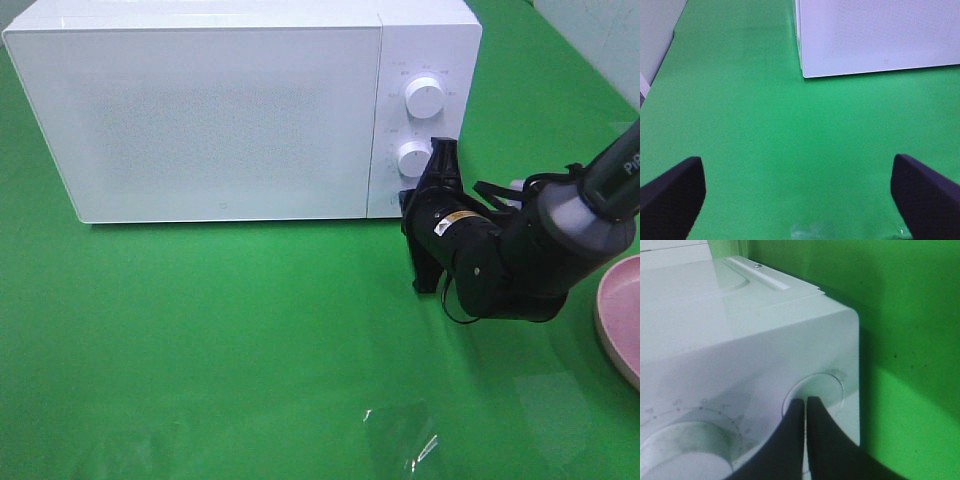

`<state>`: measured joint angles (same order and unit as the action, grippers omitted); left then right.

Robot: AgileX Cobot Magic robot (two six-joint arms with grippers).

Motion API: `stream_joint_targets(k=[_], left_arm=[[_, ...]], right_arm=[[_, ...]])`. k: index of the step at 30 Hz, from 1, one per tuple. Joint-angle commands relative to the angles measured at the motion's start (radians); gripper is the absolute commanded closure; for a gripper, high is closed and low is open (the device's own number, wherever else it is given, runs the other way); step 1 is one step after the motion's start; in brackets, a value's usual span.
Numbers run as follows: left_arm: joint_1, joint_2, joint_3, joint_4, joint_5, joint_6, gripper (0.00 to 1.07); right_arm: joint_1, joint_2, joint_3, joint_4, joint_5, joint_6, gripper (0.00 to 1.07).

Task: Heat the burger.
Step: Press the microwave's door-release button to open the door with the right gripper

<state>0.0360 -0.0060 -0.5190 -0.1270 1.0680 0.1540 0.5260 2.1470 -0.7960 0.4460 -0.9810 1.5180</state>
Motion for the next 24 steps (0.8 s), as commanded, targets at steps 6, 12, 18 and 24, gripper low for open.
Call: stream_joint_targets(k=[6,12,18,24], left_arm=[[0.003,-0.016,0.002,-0.009,0.003,-0.008,0.14],[0.003,-0.016,0.002,-0.009,0.003,-0.008,0.14],[0.003,-0.016,0.002,-0.009,0.003,-0.008,0.14],[0.003,-0.016,0.002,-0.009,0.003,-0.008,0.14]], right_arm=[[-0.003,0.009,-0.024,0.046,-0.034,-0.02,1.07],[-0.013,0.009,-0.039,0.037,-0.046,-0.026,1.07],[-0.015,0.009,-0.07,0.04,-0.056,-0.029,1.07],[-0.015,0.047,-0.086,0.057,-0.184,-0.036,1.07]])
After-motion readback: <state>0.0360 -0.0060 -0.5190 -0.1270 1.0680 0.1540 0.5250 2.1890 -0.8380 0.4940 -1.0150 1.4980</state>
